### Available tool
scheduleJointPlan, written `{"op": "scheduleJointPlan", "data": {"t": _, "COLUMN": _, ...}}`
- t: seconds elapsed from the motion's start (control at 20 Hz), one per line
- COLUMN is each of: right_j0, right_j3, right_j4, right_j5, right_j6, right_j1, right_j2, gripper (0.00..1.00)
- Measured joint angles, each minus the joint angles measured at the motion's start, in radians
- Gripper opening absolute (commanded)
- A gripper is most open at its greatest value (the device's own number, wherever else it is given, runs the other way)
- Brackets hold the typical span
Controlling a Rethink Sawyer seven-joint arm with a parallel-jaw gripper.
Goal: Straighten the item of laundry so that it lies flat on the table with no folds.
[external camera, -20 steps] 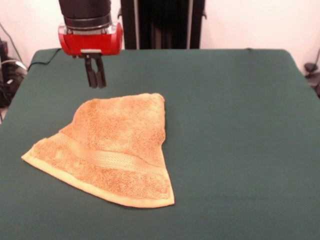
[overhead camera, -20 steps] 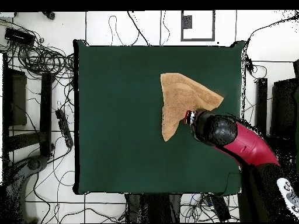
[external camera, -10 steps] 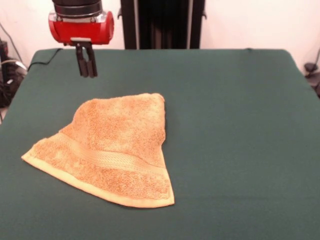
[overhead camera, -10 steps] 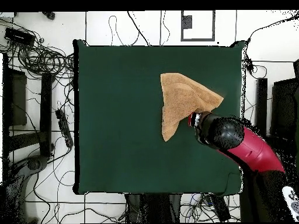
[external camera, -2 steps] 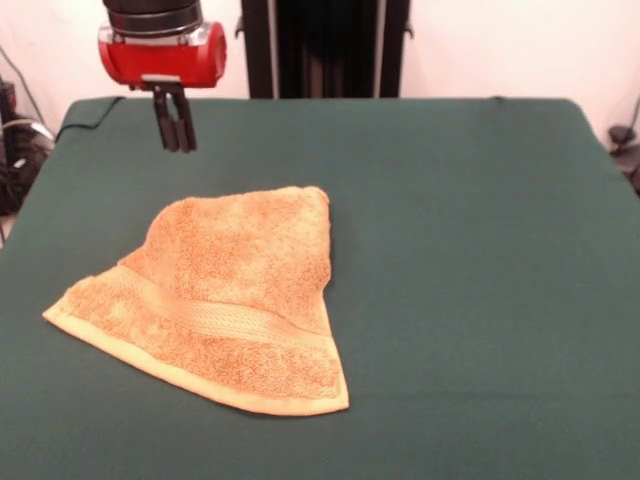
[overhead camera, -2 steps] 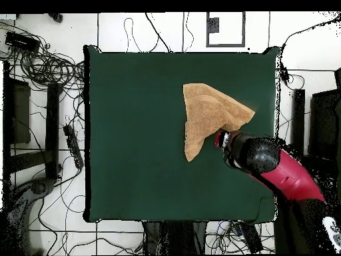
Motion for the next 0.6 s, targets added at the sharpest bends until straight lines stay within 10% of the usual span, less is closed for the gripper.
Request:
{"op": "scheduleJointPlan", "data": {"t": 0.35, "right_j0": -0.003, "right_j3": 0.033, "right_j4": 0.017, "right_j5": 0.0, "right_j6": 0.0, "right_j1": 0.001, "right_j2": 0.003, "gripper": 0.0}}
{"op": "scheduleJointPlan", "data": {"t": 0.4, "right_j0": -0.003, "right_j3": 0.04, "right_j4": 0.018, "right_j5": 0.0, "right_j6": 0.0, "right_j1": 0.001, "right_j2": 0.006, "gripper": 1.0}}
{"op": "scheduleJointPlan", "data": {"t": 0.6, "right_j0": -0.002, "right_j3": 0.045, "right_j4": 0.017, "right_j5": 0.0, "right_j6": 0.0, "right_j1": 0.001, "right_j2": 0.006, "gripper": 1.0}}
